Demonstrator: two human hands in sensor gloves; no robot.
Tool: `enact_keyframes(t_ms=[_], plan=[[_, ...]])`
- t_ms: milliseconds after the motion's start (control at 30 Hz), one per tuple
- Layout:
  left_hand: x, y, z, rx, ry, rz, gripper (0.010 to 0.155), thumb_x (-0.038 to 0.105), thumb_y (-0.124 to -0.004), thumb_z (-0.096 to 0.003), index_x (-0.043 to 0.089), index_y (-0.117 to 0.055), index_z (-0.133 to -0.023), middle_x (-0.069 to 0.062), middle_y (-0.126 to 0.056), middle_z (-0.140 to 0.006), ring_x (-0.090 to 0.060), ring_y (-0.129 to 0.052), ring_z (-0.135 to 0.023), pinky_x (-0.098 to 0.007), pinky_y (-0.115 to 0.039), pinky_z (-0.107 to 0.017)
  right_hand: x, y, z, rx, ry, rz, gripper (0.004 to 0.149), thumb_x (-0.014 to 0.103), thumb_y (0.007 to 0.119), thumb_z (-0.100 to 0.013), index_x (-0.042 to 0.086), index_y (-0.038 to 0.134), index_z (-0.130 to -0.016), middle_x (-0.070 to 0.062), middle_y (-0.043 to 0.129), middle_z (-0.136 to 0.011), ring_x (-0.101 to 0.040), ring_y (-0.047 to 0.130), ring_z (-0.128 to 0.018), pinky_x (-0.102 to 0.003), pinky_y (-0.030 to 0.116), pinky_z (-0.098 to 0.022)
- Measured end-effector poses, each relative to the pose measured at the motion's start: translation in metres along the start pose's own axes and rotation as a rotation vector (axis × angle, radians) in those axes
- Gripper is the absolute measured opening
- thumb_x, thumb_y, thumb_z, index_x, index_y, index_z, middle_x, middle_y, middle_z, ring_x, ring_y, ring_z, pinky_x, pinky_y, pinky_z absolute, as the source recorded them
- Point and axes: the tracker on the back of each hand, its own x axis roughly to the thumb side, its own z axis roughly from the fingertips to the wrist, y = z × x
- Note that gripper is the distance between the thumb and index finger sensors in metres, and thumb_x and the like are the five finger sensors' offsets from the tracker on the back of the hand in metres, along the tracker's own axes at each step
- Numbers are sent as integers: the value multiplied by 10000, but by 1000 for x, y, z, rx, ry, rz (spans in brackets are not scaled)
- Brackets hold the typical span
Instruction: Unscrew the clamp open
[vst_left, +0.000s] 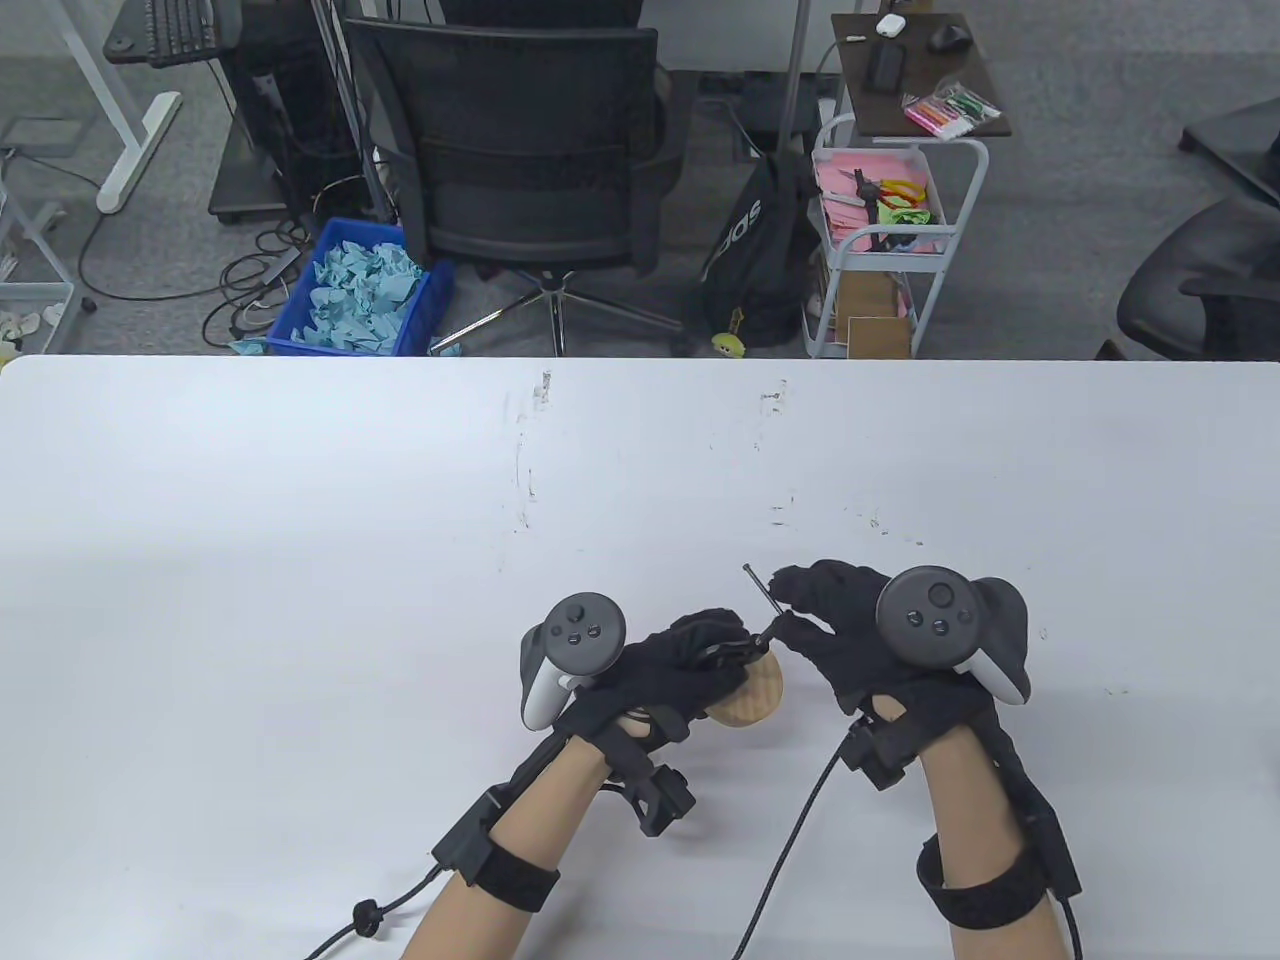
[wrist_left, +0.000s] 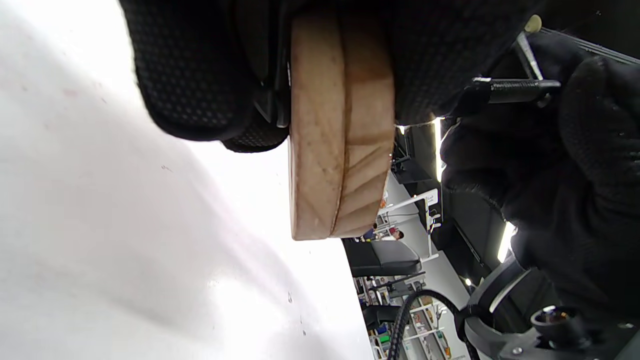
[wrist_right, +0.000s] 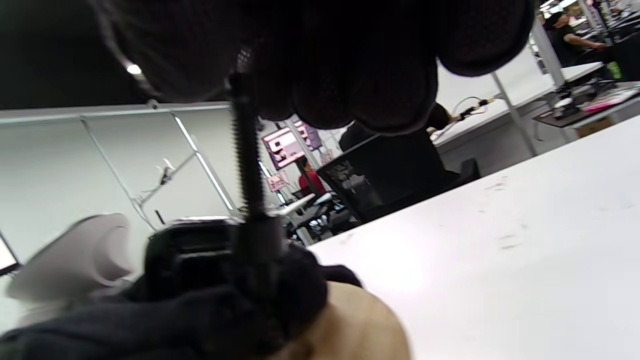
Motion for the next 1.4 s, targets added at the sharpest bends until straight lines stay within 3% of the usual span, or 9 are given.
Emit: enact_keyframes(t_ms=[233, 500, 567, 667, 800, 1033, 1200, 1400], plan=[[0, 0, 0, -5, 2, 14, 416, 379, -857, -497, 297, -807, -903, -86, -642, -1104, -232, -1039, -700, -215, -940, -521, 6, 0, 0, 23, -58, -34, 400, 265, 771, -427, 318, 832, -818, -10, 774, -876, -321, 883, -715, -552, 666, -590], [0, 1, 0, -4, 6, 7, 417, 380, -855, -499, 294, -807, -904, -89, -642, -1104, -232, -1039, -701, -215, -940, -521, 7, 1, 0, 37, -59, -26, 356, 223, 756, -428, 329, 861, -751, -12, 752, -906, -328, 866, -759, -557, 655, -602], [-1, 2, 1, -1, 8, 18, 418, 380, -855, -499, 293, -806, -904, -89, -641, -1104, -232, -1039, -700, -217, -940, -521, 6, -3, 2, 6, -46, -35, 386, 263, 778, -433, 307, 841, -811, -26, 749, -911, -346, 860, -754, -567, 645, -601], [-2, 2, 1, 1, 11, 32, 416, 377, -855, -500, 294, -805, -904, -90, -641, -1104, -234, -1039, -700, -217, -939, -521, 2, -11, 5, -32, -13, 23, 513, 425, 794, -421, 269, 767, -909, -29, 753, -902, -346, 863, -735, -569, 645, -598], [0, 2, 1, 4, 8, -6, 419, 380, -855, -499, 295, -804, -906, -88, -639, -1105, -234, -1037, -703, -216, -939, -523, -2, -13, 6, -27, 28, 14, 576, 575, 768, -394, 216, 828, -841, -44, 824, -795, -335, 902, -617, -557, 677, -549], [1, 1, 2, 16, 6, -52, 417, 377, -860, -495, 292, -812, -900, -88, -646, -1102, -236, -1040, -698, -219, -940, -519, 2, -4, 3, 28, 58, 109, 624, 624, 768, -368, 213, 830, -834, -43, 837, -769, -310, 922, -582, -540, 702, -531], [-1, 2, 1, 14, 15, -17, 418, 374, -860, -497, 291, -807, -904, -90, -646, -1102, -239, -1040, -697, -219, -940, -519, 5, -2, 2, 40, 56, 123, 571, 537, 809, -384, 211, 807, -854, -41, 833, -771, -299, 929, -580, -535, 708, -532], [0, 2, 1, -7, 4, 13, 413, 379, -851, -506, 293, -804, -908, -85, -643, -1105, -234, -1039, -702, -217, -940, -521, 7, 1, 0, 56, 5, 119, 492, 327, 813, -407, 244, 757, -889, -15, 789, -838, -313, 884, -713, -565, 645, -608]])
